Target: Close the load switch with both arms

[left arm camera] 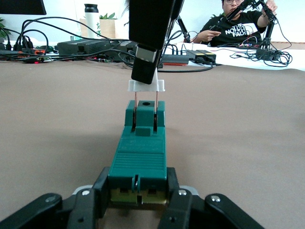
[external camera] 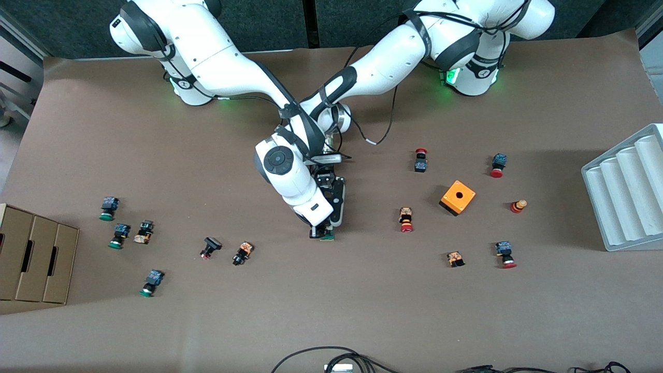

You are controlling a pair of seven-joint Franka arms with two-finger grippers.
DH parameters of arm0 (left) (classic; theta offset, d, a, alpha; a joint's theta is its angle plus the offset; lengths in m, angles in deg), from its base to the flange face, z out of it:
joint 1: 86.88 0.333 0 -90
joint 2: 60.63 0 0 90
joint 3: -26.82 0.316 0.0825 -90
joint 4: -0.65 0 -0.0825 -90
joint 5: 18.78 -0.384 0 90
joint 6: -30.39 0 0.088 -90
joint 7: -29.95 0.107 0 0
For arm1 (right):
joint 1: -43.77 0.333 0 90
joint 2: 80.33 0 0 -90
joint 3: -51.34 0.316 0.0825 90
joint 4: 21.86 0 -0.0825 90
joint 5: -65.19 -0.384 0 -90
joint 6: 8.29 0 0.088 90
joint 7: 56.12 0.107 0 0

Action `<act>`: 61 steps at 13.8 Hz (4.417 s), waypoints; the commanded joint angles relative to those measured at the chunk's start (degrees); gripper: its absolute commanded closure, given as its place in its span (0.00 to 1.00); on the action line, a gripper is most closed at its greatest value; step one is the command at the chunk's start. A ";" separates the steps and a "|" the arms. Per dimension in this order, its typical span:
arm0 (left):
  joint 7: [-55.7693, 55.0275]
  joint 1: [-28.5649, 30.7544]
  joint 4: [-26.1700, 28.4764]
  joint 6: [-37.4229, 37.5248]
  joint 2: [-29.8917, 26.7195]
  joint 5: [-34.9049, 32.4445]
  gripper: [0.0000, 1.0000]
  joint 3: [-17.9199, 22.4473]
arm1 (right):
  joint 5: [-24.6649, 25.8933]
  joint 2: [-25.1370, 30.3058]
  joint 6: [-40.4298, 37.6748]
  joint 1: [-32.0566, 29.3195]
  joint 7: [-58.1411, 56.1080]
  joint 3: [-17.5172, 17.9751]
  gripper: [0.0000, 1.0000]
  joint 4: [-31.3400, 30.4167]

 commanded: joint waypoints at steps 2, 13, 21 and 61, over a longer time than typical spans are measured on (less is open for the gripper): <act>-1.50 0.18 0.28 -1.35 1.60 0.32 0.72 -0.18 | 0.57 -2.82 2.56 -0.47 0.30 0.12 0.72 2.71; -1.50 0.18 0.28 -1.35 1.60 0.32 0.72 -0.09 | 0.66 -5.37 4.84 -0.56 0.39 0.04 0.72 3.85; -1.50 0.27 0.28 -1.35 1.52 0.32 0.72 -0.10 | 0.75 -7.04 5.28 -0.64 0.39 0.04 0.72 5.52; 16.55 0.80 -2.53 -2.40 -1.90 12.58 0.00 -1.94 | 0.83 21.52 -27.58 -10.82 42.93 0.04 0.00 4.47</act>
